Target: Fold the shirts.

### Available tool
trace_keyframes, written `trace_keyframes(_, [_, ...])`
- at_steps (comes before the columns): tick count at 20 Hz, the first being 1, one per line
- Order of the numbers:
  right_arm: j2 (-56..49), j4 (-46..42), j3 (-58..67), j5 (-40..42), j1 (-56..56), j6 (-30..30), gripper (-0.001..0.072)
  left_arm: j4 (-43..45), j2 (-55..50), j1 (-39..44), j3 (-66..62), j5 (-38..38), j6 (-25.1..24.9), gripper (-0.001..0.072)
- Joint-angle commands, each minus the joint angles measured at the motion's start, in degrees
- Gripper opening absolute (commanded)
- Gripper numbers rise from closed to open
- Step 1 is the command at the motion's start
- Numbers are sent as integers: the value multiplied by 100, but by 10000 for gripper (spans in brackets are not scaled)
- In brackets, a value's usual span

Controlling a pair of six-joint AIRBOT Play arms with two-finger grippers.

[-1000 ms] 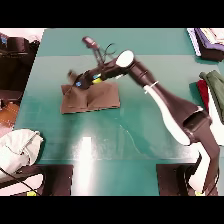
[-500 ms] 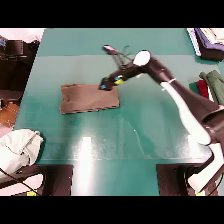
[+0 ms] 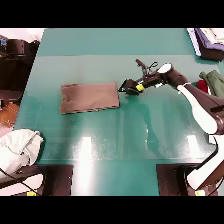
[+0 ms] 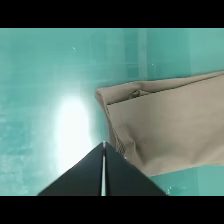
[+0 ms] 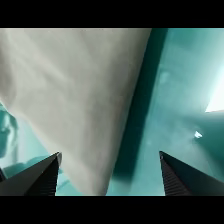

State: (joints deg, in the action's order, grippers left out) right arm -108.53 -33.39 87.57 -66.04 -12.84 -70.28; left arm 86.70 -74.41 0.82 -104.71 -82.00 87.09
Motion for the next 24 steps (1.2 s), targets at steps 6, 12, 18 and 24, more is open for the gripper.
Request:
trace_keyframes(6, [-1095,389,1320,251,-970,-315,554,-37,-4,-2,-2,-79,-55,32])
trace_keyframes(12, [-1086,260,2197,-33,-949,-107,11,-37,-4,-2,-2,-166,-57,32])
trace_keyframes(18, [-61,-1102,2446,-361,673,-345,11,-190,-4,-2,-2,-157,-55,32])
trace_keyframes(24, [664,-1829,2446,-175,2852,-267,10,-997,-4,13,-2,-168,-55,32])
